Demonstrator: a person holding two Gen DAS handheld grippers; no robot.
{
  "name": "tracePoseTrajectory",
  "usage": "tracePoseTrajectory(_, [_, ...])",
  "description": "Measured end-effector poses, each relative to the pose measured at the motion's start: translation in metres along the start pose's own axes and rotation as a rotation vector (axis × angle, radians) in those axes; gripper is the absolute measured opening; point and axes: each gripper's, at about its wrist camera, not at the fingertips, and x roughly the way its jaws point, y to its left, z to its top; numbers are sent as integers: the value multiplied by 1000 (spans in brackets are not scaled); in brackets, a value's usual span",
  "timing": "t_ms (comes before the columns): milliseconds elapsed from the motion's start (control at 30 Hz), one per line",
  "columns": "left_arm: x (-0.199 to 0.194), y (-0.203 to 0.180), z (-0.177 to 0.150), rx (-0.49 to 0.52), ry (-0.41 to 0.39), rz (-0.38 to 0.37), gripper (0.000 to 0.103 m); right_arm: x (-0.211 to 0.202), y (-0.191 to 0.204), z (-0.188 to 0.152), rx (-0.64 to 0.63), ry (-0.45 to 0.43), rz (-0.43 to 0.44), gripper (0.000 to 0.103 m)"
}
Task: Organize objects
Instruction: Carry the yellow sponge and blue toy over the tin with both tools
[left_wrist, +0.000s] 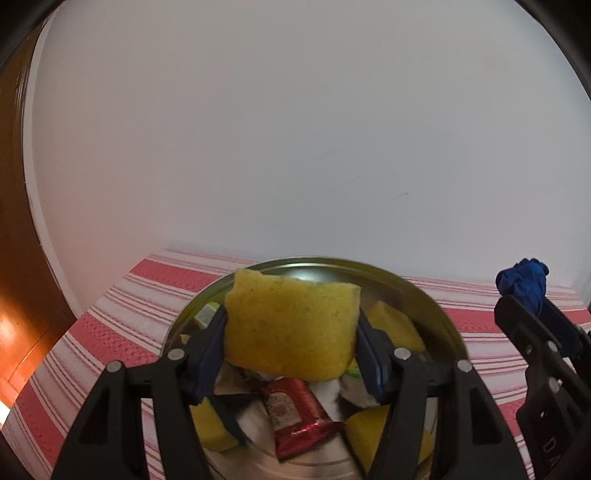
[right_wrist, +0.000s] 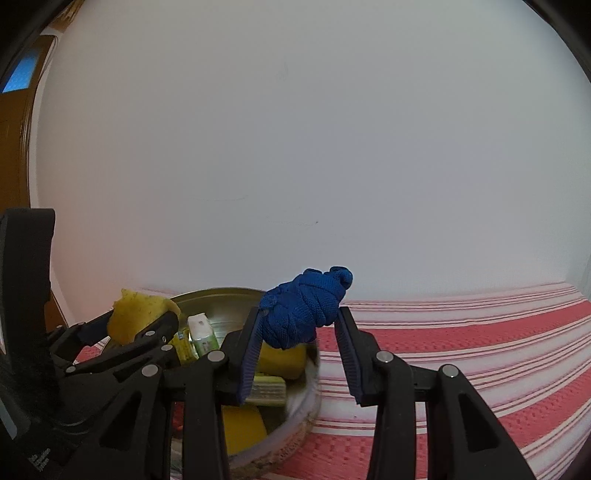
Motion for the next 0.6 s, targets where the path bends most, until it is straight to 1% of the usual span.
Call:
tracePoseTrajectory(167, [13,10,-1,-6,25,23,63,13,6,5,-6,9,15,43])
tracePoseTrajectory(333, [17,13,-1,0,42,43,63,25,10,9,-20,16,21,43])
tracePoseTrajectory(533, [31,20,-3,4,91,77,63,48,9,12,-29,67,-2,43])
tracePoseTrajectory(600, [36,20,-4,5,107,79,62,55,8,14,-22,84,-5,43])
